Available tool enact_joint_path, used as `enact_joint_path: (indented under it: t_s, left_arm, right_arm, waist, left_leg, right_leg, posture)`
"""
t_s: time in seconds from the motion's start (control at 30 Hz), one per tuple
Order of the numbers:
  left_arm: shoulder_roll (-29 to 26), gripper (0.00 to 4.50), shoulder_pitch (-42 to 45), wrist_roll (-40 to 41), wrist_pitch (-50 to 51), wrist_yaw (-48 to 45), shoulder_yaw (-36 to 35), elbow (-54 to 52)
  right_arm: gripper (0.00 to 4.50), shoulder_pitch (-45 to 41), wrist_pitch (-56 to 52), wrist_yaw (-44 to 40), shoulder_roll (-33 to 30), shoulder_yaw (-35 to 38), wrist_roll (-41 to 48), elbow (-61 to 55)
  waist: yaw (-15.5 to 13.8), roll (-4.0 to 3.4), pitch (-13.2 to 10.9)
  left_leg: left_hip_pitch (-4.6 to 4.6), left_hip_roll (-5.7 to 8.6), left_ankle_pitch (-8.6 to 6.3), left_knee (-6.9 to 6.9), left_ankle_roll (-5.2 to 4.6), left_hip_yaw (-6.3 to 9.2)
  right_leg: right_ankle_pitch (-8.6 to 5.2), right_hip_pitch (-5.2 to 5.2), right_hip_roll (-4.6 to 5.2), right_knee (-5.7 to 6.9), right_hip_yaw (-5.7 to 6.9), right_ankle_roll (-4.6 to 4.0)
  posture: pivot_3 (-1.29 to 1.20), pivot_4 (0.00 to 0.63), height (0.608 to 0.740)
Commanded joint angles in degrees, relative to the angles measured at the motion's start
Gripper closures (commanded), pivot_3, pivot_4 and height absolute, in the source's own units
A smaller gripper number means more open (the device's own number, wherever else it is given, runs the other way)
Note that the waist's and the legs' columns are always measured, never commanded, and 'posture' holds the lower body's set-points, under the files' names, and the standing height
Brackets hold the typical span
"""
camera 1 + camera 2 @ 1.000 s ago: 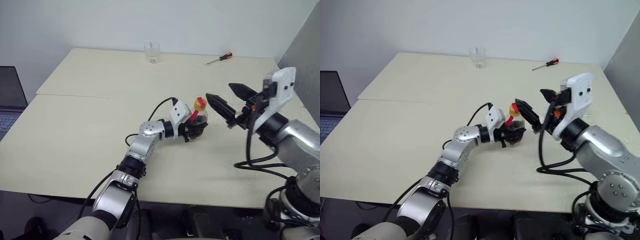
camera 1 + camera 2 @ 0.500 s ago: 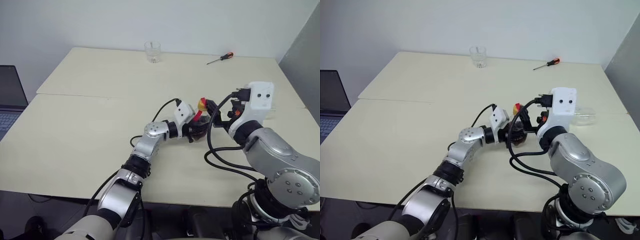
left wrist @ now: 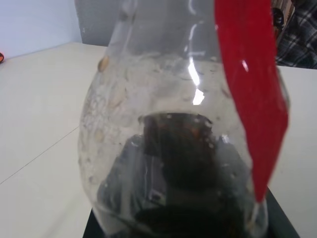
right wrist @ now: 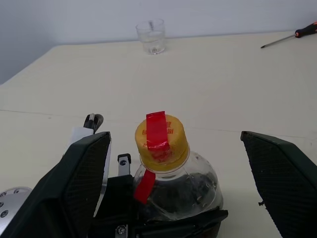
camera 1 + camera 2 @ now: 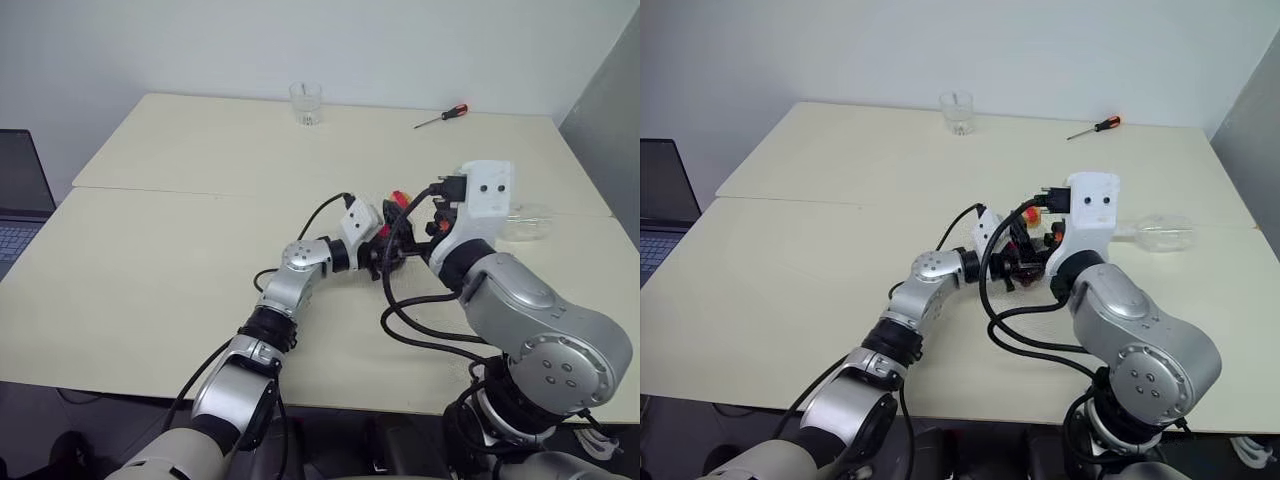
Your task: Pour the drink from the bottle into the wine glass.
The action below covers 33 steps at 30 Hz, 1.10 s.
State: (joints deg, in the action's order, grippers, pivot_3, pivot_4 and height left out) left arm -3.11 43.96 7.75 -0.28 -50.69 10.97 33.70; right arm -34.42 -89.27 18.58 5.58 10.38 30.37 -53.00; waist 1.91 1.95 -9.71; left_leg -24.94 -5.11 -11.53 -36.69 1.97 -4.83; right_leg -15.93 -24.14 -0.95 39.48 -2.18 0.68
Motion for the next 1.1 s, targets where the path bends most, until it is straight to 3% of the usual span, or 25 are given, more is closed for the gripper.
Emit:
enact_joint_path:
  t_s: [0.03,0.63,0.73,1.0,1.1]
  left_arm:
    - [0.41,3.26,1.82,0.27,-0.87,-0.34,-0.19,-2.09]
    - [0.39,3.26,1.6,0.32,-0.76,-0.04,-0.32,-3.04]
    - [0.39,3.26,2.23,0.12,-1.42,-0.2,-0.29,-2.21]
    - [0.87,3.26,3.37,0.13,-1.84,0.12,-0.46,-1.34]
    - [0.8,3.26,3.16,0.14,-1.88,0.08,-0.47,-1.52]
  right_arm:
    - [0.0,0.21,2.46,-0.92,2.51,-0.81,-1.23,-4.35]
    - [0.0,1.72,5.3,-3.05,4.31,-4.96,-7.8,-0.52]
    - [0.58,1.59,5.91,-3.38,4.07,-5.55,-8.56,0.15]
    - [3.18,0.91,6.46,-4.88,3.53,-6.41,-10.19,1.18]
    - [3.18,0.71,6.69,-5.52,3.4,-6.51,-10.72,1.55]
  waist:
    - [0.01,0.0,0.0]
    - [0.01,0.0,0.0]
    - [0.02,0.0,0.0]
    - [0.03,0.0,0.0]
    - [0.03,0.0,0.0]
  left_leg:
    - [0.0,0.0,0.0,0.0,0.0,0.0]
    - [0.0,0.0,0.0,0.04,0.0,0.0]
    - [0.0,0.0,0.0,0.04,0.0,0.0]
    - [0.0,0.0,0.0,0.06,0.0,0.0]
    - [-0.01,0.0,0.0,0.08,0.0,0.0]
  right_leg:
    - [0.0,0.0,0.0,0.0,0.0,0.0]
    - [0.0,0.0,0.0,-0.04,0.01,0.0]
    - [0.0,0.0,0.0,-0.04,0.02,0.0]
    - [0.0,0.0,0.0,-0.08,0.01,0.0]
    - [0.0,-0.01,0.0,-0.09,0.02,0.0]
  posture:
    - [0.0,0.15,0.74]
    - [0.0,0.15,0.74]
    - [0.0,0.15,0.74]
    - [0.0,0.15,0.74]
    - [0.0,0.15,0.74]
